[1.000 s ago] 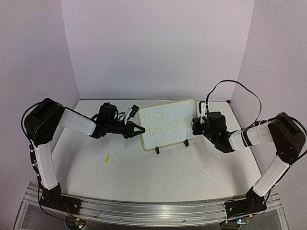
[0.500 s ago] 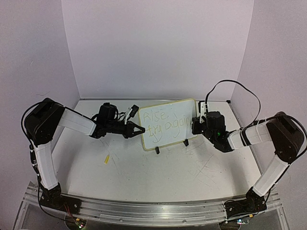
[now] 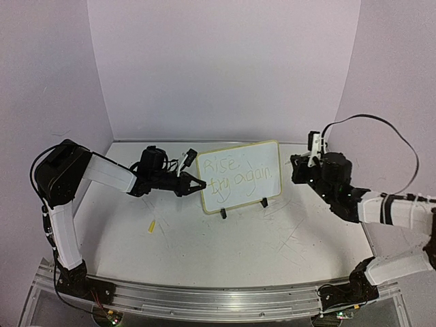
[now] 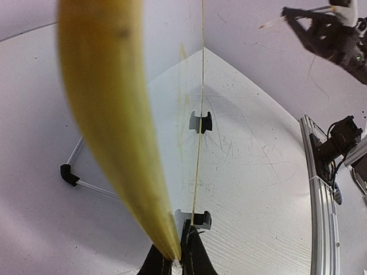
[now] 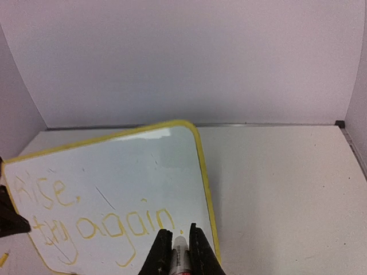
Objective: Write a sentence on the whiteboard
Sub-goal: Write a sentence on the whiteboard, then place the whiteboard at the center of the board.
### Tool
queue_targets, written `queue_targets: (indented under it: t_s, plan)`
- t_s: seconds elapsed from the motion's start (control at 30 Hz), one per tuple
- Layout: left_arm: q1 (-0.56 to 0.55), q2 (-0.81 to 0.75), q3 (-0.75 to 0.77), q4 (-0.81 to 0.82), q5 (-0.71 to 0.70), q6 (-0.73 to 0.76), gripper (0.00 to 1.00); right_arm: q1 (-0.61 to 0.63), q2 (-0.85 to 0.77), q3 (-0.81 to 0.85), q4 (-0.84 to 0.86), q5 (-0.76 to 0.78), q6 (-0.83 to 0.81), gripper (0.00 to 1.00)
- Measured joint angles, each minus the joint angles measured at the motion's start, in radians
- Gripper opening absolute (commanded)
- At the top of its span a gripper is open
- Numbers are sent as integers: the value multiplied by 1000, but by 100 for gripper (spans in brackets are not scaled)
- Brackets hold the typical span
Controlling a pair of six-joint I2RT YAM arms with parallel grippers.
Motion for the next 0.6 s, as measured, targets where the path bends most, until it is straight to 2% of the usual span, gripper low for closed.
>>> queue_targets:
  t_s: [0.07, 0.17, 0.33, 0.6]
  plan:
    - [0, 0, 1, -1, 0, 0, 3, 0, -136, -14, -30, -2, 15, 0]
    - [0, 0, 6, -8, -1, -1, 13, 0, -251, -31, -68, -2, 24, 0]
    - [2, 0, 6, -32, -86, 17, 35, 0, -286, -52, -161, -9, 25, 0]
    - [5, -44, -4, -80, -159, 29, 49, 0, -347, -71, -252, -33, 24, 0]
